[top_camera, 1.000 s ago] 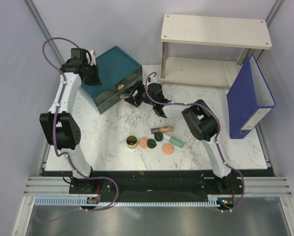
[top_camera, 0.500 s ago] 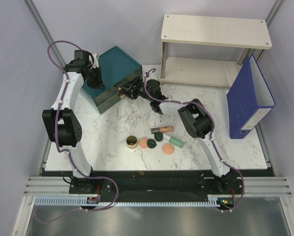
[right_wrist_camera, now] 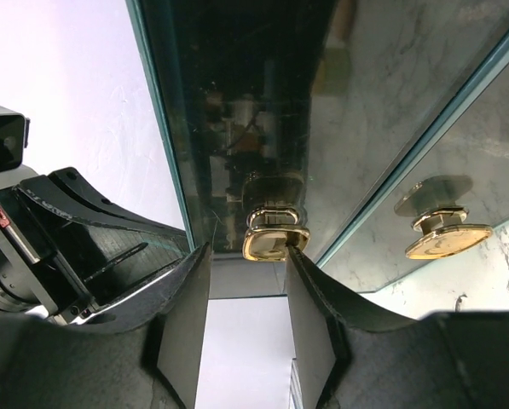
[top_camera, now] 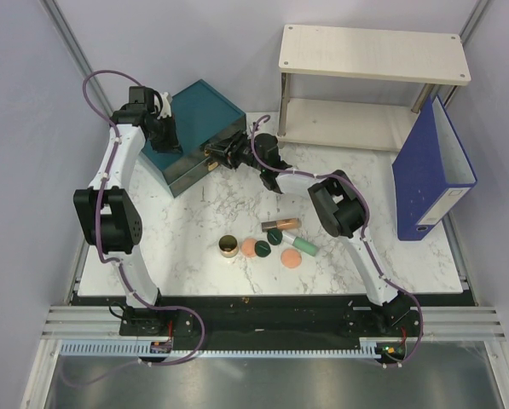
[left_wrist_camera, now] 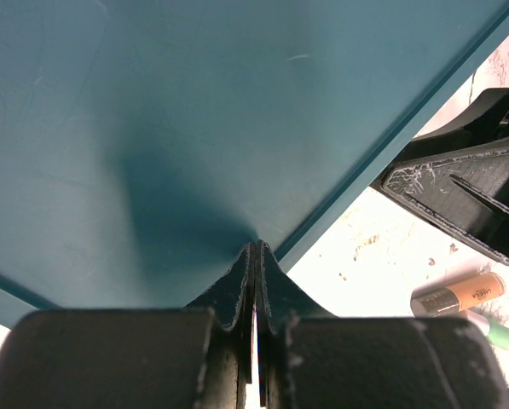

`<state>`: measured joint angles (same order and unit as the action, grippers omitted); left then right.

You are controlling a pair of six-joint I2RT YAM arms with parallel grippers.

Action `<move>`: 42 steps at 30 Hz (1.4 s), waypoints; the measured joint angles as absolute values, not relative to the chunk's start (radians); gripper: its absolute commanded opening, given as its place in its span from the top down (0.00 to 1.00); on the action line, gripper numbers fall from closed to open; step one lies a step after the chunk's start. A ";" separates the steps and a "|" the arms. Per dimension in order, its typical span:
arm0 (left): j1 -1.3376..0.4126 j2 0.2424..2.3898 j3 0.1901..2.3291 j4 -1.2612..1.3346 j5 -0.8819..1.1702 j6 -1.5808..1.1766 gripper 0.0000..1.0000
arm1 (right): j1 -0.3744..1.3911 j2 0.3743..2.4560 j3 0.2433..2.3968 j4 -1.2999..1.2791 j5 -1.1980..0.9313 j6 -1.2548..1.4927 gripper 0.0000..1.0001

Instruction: Organize the makeup

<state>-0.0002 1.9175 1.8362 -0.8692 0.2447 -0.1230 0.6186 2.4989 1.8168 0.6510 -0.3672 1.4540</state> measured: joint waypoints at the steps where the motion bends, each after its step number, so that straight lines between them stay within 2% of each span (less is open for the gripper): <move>1: 0.000 1.918 1.837 -0.869 0.245 -0.123 0.98 | 0.619 2.499 1.816 0.650 -0.367 1.451 0.50; 14: 0.009 1.924 1.841 -0.867 0.255 -0.123 0.98 | 0.619 2.498 1.814 0.665 -0.366 1.436 0.38; 23: 0.018 1.937 1.853 -0.869 0.278 -0.123 0.98 | 0.621 2.489 1.778 0.609 -0.302 1.383 0.43; 35: 0.021 1.941 1.856 -0.870 0.293 -0.123 0.98 | 0.627 2.482 1.783 0.601 -0.271 1.372 0.44; 42: 0.021 1.945 1.861 -0.870 0.297 -0.123 0.98 | 0.626 2.503 1.844 0.553 -0.252 1.373 0.52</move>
